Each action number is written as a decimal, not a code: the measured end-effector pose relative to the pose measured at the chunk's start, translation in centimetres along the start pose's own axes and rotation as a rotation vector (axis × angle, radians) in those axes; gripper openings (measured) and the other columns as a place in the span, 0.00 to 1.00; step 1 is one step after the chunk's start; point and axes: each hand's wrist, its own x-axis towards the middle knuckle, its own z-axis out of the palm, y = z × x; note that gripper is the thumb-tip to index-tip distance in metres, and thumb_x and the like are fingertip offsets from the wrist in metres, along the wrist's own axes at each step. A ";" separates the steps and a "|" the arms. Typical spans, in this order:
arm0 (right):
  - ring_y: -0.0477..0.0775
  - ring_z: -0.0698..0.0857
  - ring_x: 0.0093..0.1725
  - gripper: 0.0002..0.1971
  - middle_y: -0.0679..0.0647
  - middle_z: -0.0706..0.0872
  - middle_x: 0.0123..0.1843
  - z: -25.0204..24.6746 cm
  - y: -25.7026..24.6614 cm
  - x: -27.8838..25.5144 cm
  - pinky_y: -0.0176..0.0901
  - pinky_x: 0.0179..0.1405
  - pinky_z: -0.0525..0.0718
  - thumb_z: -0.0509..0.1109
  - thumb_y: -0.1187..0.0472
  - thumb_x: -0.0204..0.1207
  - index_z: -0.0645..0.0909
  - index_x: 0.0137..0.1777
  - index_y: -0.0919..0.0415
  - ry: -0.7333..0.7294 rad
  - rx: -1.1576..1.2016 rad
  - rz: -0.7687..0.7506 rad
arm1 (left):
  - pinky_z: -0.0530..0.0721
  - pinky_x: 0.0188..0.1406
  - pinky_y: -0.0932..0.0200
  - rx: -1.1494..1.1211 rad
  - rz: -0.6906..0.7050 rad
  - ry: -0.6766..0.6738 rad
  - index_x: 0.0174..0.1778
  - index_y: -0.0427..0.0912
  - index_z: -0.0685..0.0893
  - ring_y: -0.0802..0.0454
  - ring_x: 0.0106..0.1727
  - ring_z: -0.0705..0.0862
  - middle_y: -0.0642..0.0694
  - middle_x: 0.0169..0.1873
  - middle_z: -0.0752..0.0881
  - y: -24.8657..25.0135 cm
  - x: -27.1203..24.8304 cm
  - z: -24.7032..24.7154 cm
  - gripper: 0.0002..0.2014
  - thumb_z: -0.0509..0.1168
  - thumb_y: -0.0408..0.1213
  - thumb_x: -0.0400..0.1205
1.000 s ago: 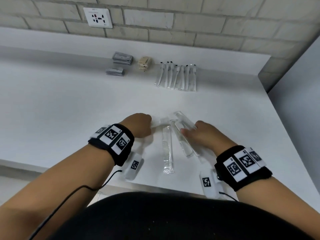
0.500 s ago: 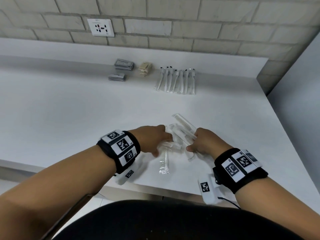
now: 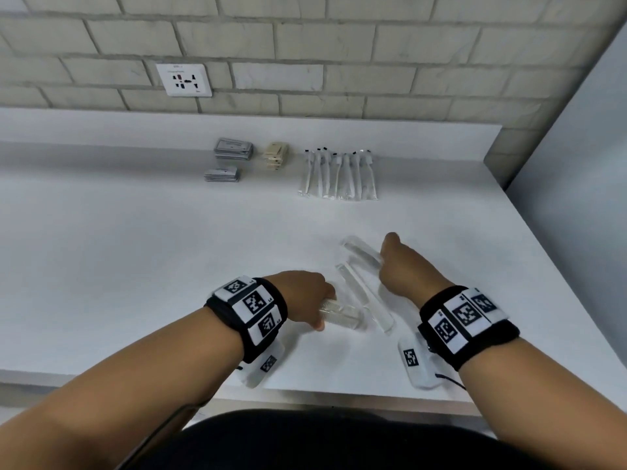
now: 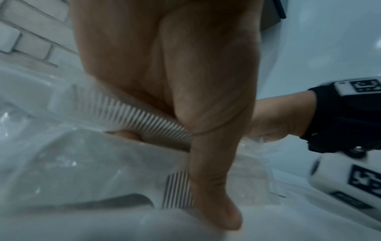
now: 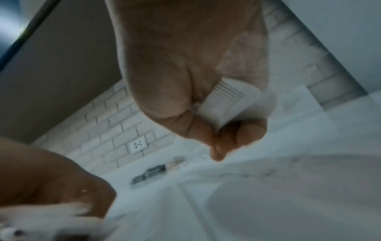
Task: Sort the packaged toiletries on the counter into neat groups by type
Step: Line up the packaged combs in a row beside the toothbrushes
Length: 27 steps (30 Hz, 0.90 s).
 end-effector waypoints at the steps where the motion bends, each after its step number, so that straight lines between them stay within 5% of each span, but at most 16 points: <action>1: 0.56 0.79 0.38 0.10 0.56 0.79 0.43 0.0 0.2 0.3 0.47 0.33 0.75 0.60 0.63 0.79 0.66 0.57 0.62 -0.001 -0.023 0.038 | 0.75 0.39 0.56 0.012 0.019 0.005 0.45 0.50 0.75 0.48 0.43 0.81 0.51 0.44 0.79 -0.1 0.0 0.1 0.11 0.71 0.47 0.76; 6: 0.56 0.80 0.47 0.25 0.57 0.84 0.54 0.3 1.1 1.7 0.44 0.45 0.76 0.74 0.45 0.72 0.75 0.59 0.64 -0.156 -0.203 0.139 | 0.78 0.46 0.53 0.074 0.124 0.108 0.64 0.44 0.77 0.44 0.51 0.82 0.45 0.58 0.77 -0.6 -0.3 -0.3 0.17 0.62 0.47 0.82; 10: 0.58 0.80 0.50 0.22 0.60 0.83 0.58 0.6 1.0 1.8 0.41 0.46 0.76 0.75 0.54 0.72 0.76 0.60 0.66 -0.171 -0.173 0.184 | 0.80 0.48 0.50 0.083 0.193 0.227 0.64 0.40 0.76 0.40 0.52 0.82 0.42 0.63 0.72 -0.5 0.9 -2.0 0.19 0.65 0.45 0.81; 14: 0.59 0.80 0.52 0.20 0.60 0.82 0.59 1.0 1.3 1.5 0.43 0.47 0.74 0.73 0.61 0.74 0.73 0.62 0.65 -0.100 -0.054 0.207 | 0.81 0.56 0.48 0.113 0.223 0.146 0.66 0.41 0.78 0.41 0.56 0.82 0.46 0.70 0.69 0.5 2.8 -2.4 0.23 0.71 0.45 0.77; 21: 0.59 0.82 0.50 0.14 0.59 0.83 0.53 0.8 2.9 1.4 0.47 0.49 0.80 0.73 0.59 0.76 0.76 0.56 0.64 -0.097 0.101 0.267 | 0.78 0.43 0.53 0.062 0.159 0.165 0.67 0.43 0.73 0.44 0.53 0.83 0.44 0.56 0.82 1.3 4.7 -1.7 0.26 0.73 0.44 0.75; 24: 0.62 0.84 0.42 0.12 0.61 0.83 0.47 0.7 3.9 1.2 0.47 0.41 0.81 0.72 0.58 0.76 0.77 0.53 0.65 -0.073 0.288 0.284 | 0.75 0.40 0.56 0.009 0.100 0.102 0.63 0.43 0.73 0.48 0.43 0.81 0.47 0.47 0.82 0.7 4.6 -1.8 0.24 0.72 0.47 0.75; 27: 0.65 0.86 0.40 0.07 0.65 0.87 0.43 0.6 5.0 1.1 0.52 0.39 0.81 0.73 0.64 0.73 0.81 0.47 0.67 -0.079 0.619 0.305 | 0.74 0.40 0.57 0.083 0.128 0.137 0.57 0.43 0.79 0.46 0.49 0.82 0.45 0.49 0.82 0.1 4.8 -2.3 0.18 0.68 0.49 0.78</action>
